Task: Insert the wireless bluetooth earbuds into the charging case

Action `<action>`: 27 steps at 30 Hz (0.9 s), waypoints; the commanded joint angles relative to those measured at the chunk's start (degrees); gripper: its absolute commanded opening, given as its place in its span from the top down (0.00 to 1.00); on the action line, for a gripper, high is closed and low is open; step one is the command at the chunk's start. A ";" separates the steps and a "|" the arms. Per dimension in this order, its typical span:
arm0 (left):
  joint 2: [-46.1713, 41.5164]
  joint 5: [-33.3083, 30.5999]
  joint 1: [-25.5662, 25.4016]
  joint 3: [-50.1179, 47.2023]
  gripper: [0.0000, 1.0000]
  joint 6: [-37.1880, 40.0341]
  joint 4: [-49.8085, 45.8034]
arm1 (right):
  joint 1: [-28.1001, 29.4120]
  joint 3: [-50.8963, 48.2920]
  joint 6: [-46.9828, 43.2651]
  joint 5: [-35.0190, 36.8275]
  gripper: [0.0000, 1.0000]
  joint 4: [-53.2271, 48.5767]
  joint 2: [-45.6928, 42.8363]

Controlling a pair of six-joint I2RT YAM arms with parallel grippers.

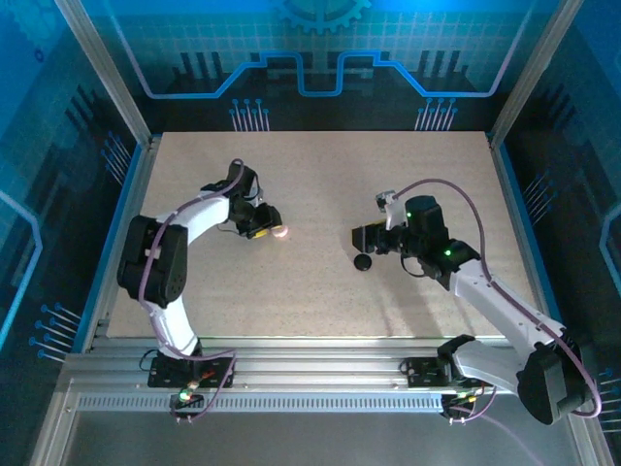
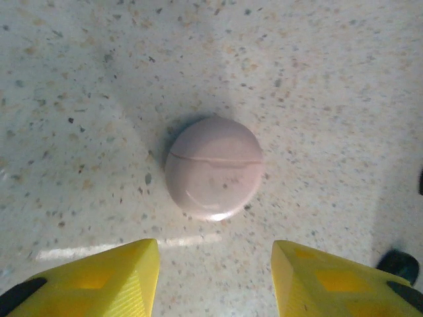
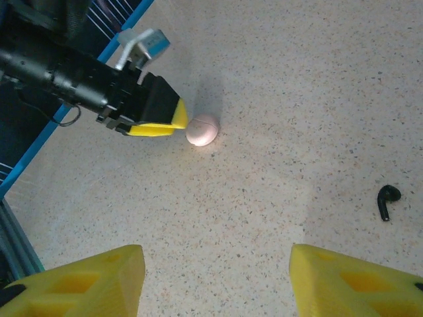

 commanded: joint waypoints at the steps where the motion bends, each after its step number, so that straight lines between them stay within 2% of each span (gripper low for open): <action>1: -6.55 -2.19 -0.06 -3.23 0.51 0.65 -1.23 | 0.67 4.53 0.86 2.09 0.38 -9.37 1.27; 4: -11.43 -6.15 -1.82 -6.24 0.51 1.82 -1.85 | 0.58 8.94 1.07 4.86 0.38 -17.20 3.56; 9: -16.64 -16.06 -7.53 -9.56 0.51 5.27 -5.08 | 0.58 14.65 2.89 7.40 0.37 -28.45 7.37; 14: -18.46 -19.36 -10.81 -12.98 0.51 5.14 -5.15 | 0.62 18.77 4.59 11.29 0.37 -36.46 11.46; 21: -20.08 -19.80 -11.50 -18.03 0.51 3.64 -2.32 | 0.90 23.15 5.49 15.12 0.37 -42.93 20.77; 27: -22.59 -17.78 -11.73 -21.88 0.51 0.69 0.13 | 3.10 27.96 1.75 17.93 0.34 -46.46 29.99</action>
